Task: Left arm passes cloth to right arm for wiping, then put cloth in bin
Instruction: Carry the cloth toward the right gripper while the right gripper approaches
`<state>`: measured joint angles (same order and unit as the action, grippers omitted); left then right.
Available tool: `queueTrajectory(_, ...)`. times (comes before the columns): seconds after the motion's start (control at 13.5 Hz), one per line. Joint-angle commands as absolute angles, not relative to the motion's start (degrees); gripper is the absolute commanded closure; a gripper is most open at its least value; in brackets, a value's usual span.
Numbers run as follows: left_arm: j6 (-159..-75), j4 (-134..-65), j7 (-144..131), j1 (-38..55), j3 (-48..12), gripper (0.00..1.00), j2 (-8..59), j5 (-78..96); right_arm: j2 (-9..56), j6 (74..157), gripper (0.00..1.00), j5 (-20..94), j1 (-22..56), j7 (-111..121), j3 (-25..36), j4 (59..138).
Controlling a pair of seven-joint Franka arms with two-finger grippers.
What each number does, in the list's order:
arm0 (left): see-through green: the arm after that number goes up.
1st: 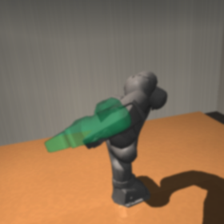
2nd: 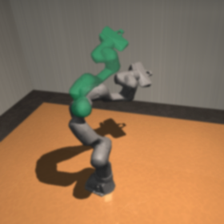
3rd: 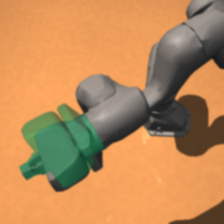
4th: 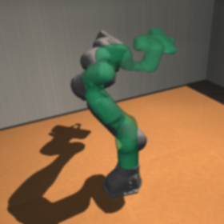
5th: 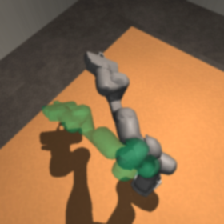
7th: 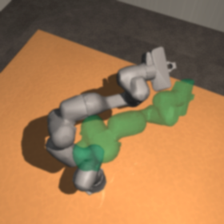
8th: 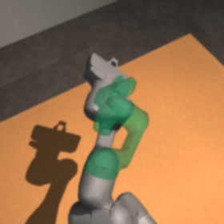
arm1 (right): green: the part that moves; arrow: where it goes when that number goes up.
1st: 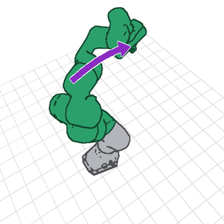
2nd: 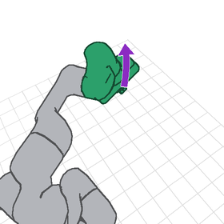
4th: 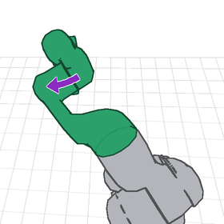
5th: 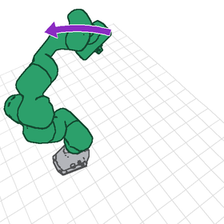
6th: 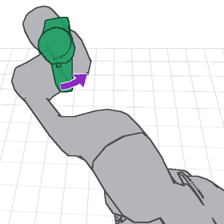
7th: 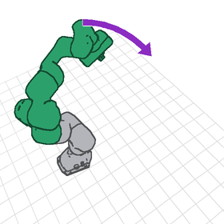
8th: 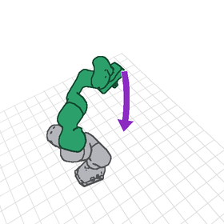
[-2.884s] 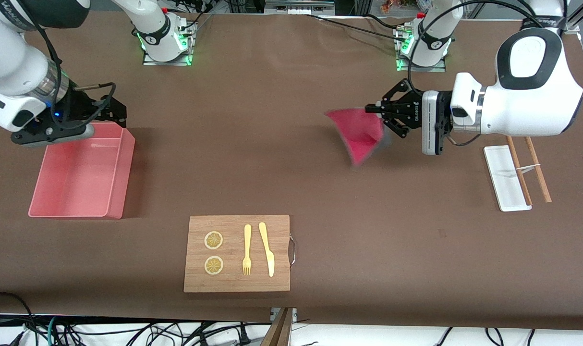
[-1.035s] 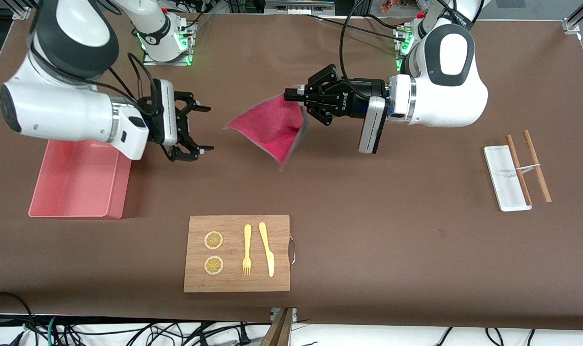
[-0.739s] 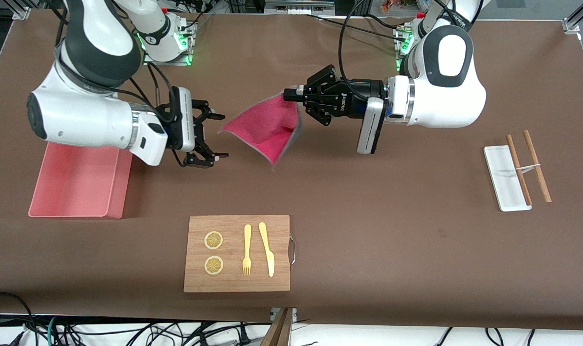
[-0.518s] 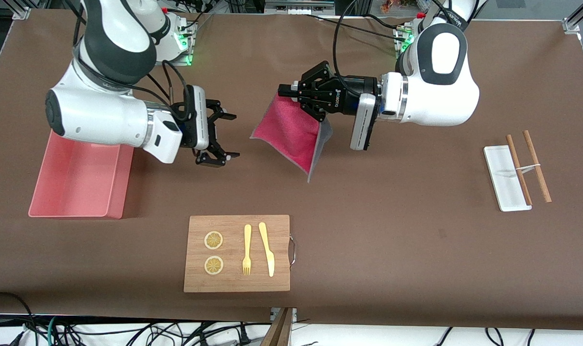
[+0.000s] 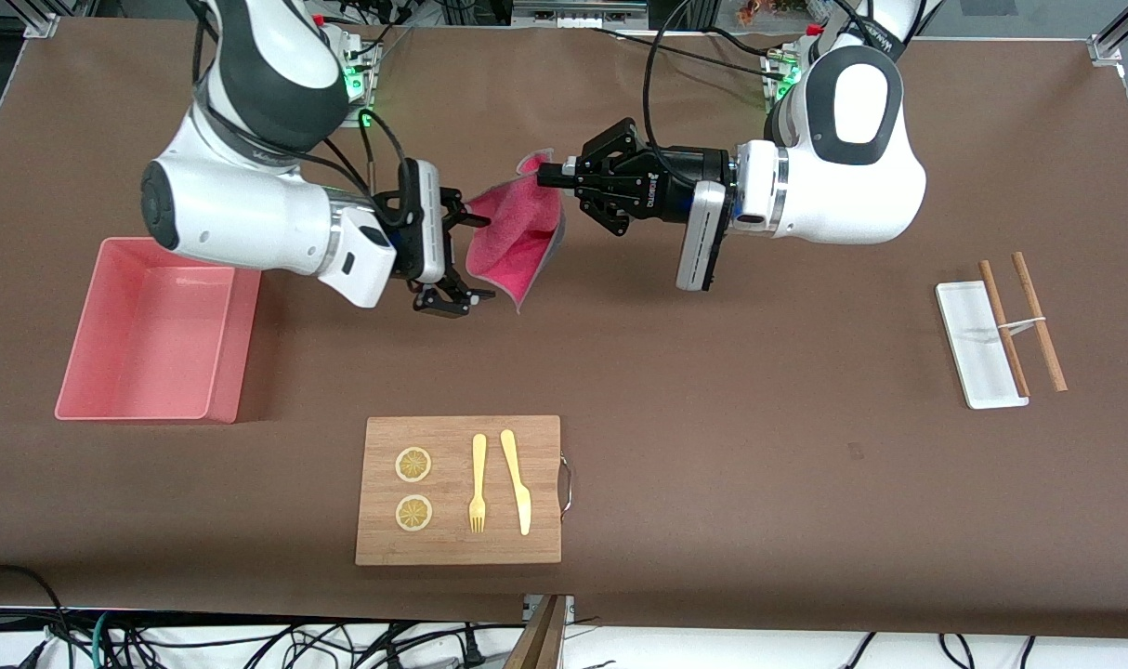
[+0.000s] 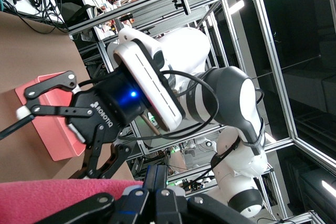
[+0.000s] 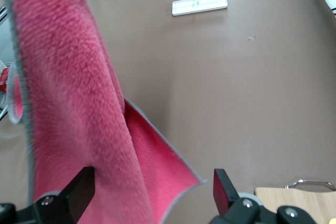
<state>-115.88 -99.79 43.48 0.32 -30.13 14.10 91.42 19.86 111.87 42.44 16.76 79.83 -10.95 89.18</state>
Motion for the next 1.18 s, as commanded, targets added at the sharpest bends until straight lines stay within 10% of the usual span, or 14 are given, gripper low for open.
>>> queueTrajectory(0.0,-116.4,-98.3,44.0,0.8,-30.1,1.00,15.0,92.1,21.4,113.5,0.00,43.2,18.0,78.6,-10.7,88.6)
queueTrajectory(0.81,-116.5,-98.3,44.0,0.9,-30.1,1.00,15.1,92.1,23.1,117.2,0.01,43.8,20.7,76.2,-10.7,88.8)
queueTrajectory(1.11,-116.5,-98.3,44.0,0.9,-30.1,1.00,15.0,92.2,23.6,118.3,0.60,44.1,21.4,76.0,-10.8,88.8)
